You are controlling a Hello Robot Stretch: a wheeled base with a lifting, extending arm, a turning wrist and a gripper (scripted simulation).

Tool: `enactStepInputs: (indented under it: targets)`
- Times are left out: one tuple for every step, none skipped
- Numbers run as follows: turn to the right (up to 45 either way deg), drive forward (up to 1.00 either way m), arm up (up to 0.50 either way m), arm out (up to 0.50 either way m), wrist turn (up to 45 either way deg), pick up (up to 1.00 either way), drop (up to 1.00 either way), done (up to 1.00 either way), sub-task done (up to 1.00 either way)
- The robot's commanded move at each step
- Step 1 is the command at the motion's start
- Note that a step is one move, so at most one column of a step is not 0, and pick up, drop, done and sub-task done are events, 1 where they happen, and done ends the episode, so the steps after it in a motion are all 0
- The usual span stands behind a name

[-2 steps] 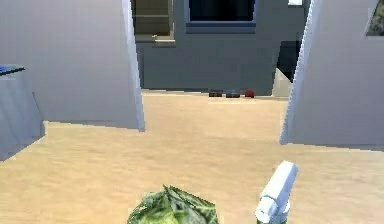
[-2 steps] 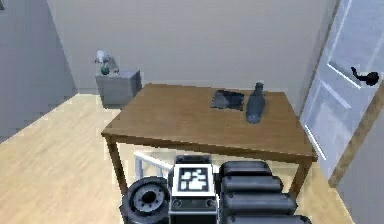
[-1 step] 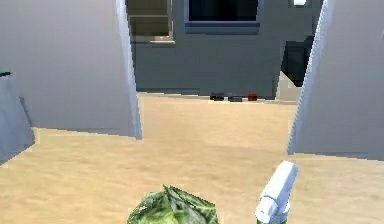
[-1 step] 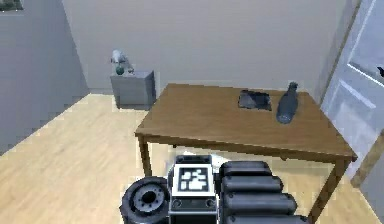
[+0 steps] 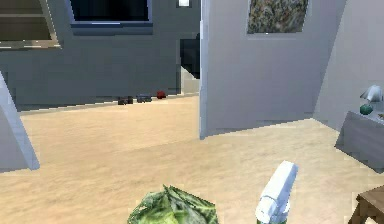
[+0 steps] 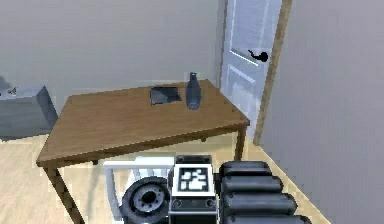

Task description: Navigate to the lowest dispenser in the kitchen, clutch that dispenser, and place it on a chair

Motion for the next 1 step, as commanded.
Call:
enactStepInputs:
  targets:
    - [0.0, 0.0, 0.0, 0.48, 0.0, 0.0, 0.0, 0.0, 0.0]
